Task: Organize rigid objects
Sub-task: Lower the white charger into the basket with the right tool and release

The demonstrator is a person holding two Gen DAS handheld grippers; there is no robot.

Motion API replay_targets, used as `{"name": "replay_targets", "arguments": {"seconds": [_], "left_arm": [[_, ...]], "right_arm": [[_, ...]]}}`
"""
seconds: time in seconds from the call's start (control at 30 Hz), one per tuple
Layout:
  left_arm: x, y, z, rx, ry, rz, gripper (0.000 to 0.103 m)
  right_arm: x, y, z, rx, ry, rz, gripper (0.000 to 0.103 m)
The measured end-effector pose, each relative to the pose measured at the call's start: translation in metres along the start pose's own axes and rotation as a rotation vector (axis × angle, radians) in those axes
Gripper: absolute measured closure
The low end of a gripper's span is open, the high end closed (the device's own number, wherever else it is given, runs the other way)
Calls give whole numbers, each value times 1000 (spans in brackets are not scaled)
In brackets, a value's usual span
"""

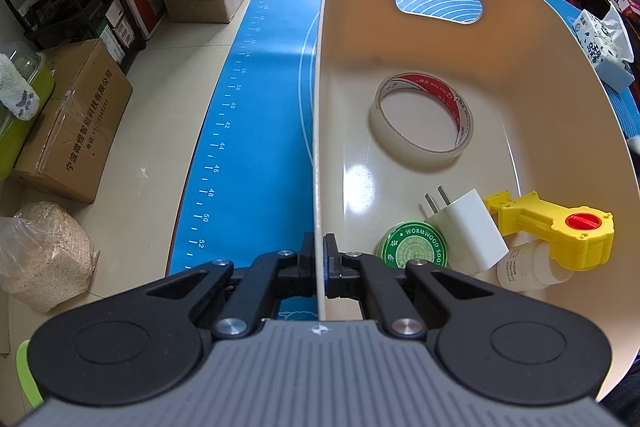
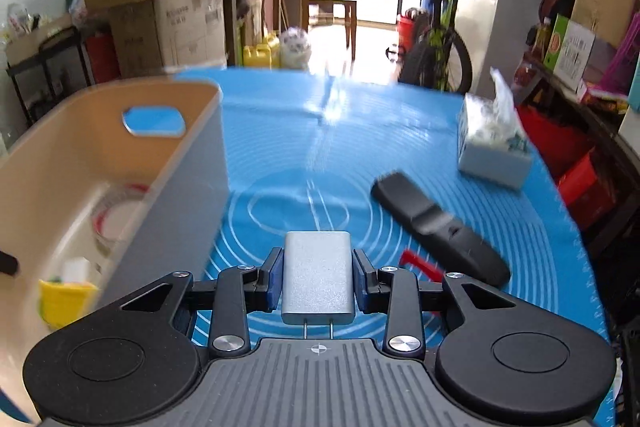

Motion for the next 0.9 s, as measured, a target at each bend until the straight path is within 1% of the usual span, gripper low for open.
{"name": "replay_targets", "arguments": {"seconds": [0.1, 0.23, 0.43, 0.63, 0.73, 0.9], "left_arm": [[0, 0, 0, 0, -1, 0, 99], [0, 0, 0, 0, 0, 0, 99], [0, -1, 0, -2, 0, -1, 99], [-1, -2, 0, -4, 5, -3, 99], [0, -2, 0, -2, 4, -3, 99], [0, -2, 0, -3, 6, -5, 99]], "right_arm": [[-19, -14, 7, -7, -14, -44, 60], [-38, -34, 28, -29, -64, -91, 60], [-44, -50, 75, -87, -143, -105, 60], [-38, -48, 123, -152, -207, -66, 60], [-30, -43, 140, -179, -206, -25, 60], [-16, -26, 160, -246, -197, 56, 60]]}}
Point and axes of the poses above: each gripper's, at about its wrist camera, not at the fingertips, and x roughly the way its jaws point, z to its left, y to its underside, the point moved 1 cm from there along x, roughly the way its jaws point, and after that the axes turned 9 degrees about y, right-handed, at the moved point
